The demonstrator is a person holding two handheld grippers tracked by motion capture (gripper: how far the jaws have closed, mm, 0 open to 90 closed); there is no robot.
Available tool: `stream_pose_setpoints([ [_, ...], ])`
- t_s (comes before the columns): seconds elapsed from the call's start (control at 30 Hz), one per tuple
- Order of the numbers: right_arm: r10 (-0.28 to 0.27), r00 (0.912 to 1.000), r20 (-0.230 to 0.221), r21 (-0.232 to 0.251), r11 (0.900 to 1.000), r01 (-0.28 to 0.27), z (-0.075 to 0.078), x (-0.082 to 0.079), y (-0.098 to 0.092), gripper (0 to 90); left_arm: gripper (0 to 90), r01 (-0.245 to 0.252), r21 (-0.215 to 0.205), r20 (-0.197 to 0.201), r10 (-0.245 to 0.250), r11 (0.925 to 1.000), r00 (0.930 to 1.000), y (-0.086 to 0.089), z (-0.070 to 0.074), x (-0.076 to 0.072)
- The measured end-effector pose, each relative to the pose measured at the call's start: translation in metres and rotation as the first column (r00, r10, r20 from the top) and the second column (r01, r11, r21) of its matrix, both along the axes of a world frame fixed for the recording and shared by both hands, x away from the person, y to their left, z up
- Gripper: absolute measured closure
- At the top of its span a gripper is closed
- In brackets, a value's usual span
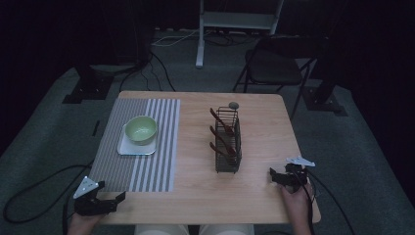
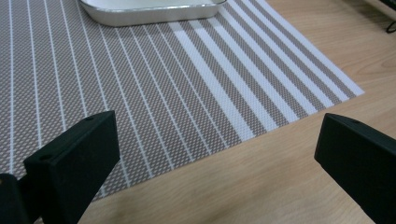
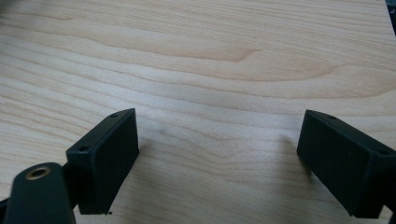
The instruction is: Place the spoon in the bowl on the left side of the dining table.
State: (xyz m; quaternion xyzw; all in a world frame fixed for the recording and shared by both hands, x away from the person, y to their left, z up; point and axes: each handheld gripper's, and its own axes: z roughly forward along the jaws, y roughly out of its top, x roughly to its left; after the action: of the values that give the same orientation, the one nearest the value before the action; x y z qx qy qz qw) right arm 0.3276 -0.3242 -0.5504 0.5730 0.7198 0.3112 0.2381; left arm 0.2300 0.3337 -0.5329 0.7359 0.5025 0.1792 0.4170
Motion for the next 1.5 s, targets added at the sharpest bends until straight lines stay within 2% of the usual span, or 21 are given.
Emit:
stream_pose_setpoints([
  [0.1, 0.0, 1.0, 0.0, 0.0, 1.0, 0.0, 0.0, 0.0, 0.0, 12.0, 0.0, 0.007, -0.008, 0.0, -0.007, 0.9999, 1.0, 0.006, 0.003, -0.002],
  [0.13, 0.0, 1.0, 0.0, 0.0, 1.0, 0.0, 0.0, 0.0, 0.0, 11.9, 0.0, 0.025, -0.018, -0.003, -0.025, 0.9995, 0.9997, 0.008, 0.003, -0.003],
  [0.3, -0.004, 1.0, 0.0, -0.001, 1.0, 0.004, 0.0, 0.0, 0.0, 11.9, 0.0, 0.062, -0.006, -0.039, -0.062, 0.9981, 0.9973, 0.013, -0.004, -0.003],
  [0.33, -0.004, 1.0, 0.0, -0.001, 1.0, 0.004, 0.0, 0.0, 0.0, 11.9, 0.1, 0.071, -0.015, -0.048, -0.072, 0.9974, 0.9963, 0.014, -0.005, -0.003],
  [0.5, -0.004, 1.0, 0.0, -0.002, 1.0, 0.004, 0.0, 0.0, 0.0, 11.9, 0.1, 0.074, -0.007, -0.043, -0.075, 0.9972, 0.9963, 0.01, -0.003, -0.002],
  [0.77, -0.006, 1.0, -0.001, -0.001, 1.0, 0.006, 0.0, -0.001, 0.0, 12.0, 0.1, 0.095, 0.01, -0.066, -0.094, 0.9955, 0.9934, 0.005, -0.006, -0.002],
  [0.8, -0.006, 1.0, 0.0, -0.001, 1.0, 0.006, 0.0, -0.001, 0.0, 12.0, 0.1, 0.089, 0.022, -0.063, -0.088, 0.9958, 0.9941, 0.004, -0.006, -0.002],
  [0.87, -0.006, 1.0, -0.001, -0.001, 1.0, 0.006, 0.0, -0.001, 0.0, 12.0, 0.5, 0.099, 0.007, -0.057, -0.099, 0.995, 0.9935, 0.003, -0.004, -0.002],
  [1.17, -0.006, 1.0, 0.0, -0.001, 1.0, 0.006, 0.0, -0.001, 0.0, 12.0, 1.5, 0.137, -0.008, -0.04, -0.137, 0.9905, 0.9897, -0.01, 0.003, 0.001],
  [1.33, -0.006, 1.0, -0.001, -0.001, 1.0, 0.006, 0.0, -0.001, 0.0, 12.0, 1.6, 0.135, -0.008, -0.034, -0.135, 0.9908, 0.9903, -0.013, 0.003, 0.001],
  [1.5, -0.006, 1.0, -0.001, -0.001, 1.0, 0.006, 0.0, -0.001, 0.0, 12.0, 1.6, 0.134, -0.024, -0.028, -0.135, 0.9906, 0.9904, -0.015, 0.006, 0.001],
])
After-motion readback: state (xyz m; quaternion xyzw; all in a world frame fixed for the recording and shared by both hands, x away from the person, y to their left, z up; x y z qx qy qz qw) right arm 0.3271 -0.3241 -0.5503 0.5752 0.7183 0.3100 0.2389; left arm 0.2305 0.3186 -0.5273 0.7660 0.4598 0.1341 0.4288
